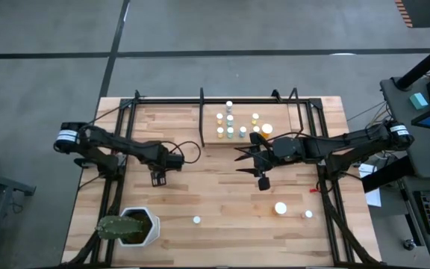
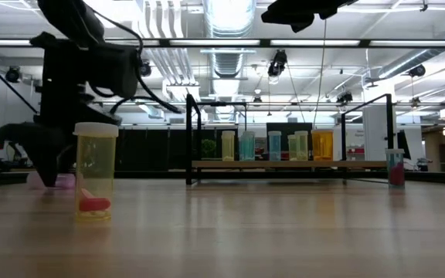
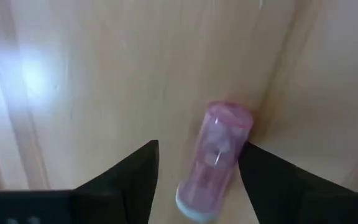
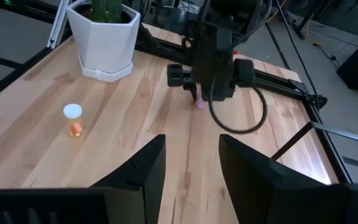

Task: Pick and place medicine bottles onto shelf by color
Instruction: Put the pink pill bottle on the shelf

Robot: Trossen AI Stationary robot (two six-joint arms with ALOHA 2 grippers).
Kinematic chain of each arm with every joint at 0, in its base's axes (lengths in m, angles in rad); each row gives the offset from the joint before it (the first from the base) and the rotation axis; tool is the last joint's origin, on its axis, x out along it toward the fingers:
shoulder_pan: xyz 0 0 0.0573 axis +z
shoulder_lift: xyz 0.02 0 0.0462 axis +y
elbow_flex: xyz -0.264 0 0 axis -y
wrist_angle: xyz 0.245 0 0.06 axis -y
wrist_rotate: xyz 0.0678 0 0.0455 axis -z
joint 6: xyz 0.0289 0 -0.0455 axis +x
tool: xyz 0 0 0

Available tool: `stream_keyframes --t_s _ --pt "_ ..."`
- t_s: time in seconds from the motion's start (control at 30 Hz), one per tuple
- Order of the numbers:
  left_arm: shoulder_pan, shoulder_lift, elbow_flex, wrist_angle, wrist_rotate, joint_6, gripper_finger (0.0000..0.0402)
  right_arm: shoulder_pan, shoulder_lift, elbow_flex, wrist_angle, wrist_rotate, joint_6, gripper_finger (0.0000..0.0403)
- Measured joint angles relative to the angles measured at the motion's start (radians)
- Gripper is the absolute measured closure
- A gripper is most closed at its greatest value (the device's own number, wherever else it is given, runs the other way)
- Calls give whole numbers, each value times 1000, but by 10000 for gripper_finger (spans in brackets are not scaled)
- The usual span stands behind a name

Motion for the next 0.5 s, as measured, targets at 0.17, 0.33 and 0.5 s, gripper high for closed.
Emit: stream_keyframes --t_s 0.17,0.33,0.5 --pt "-2 39 2 13 7 0 252 0 0 0 0 0 0 264" --pt "-2 30 0 15 16 -4 321 0 0 0 -3 0 1 264" --pt "0 1 6 15 -25 -9 348 0 0 0 -4 0 1 264"
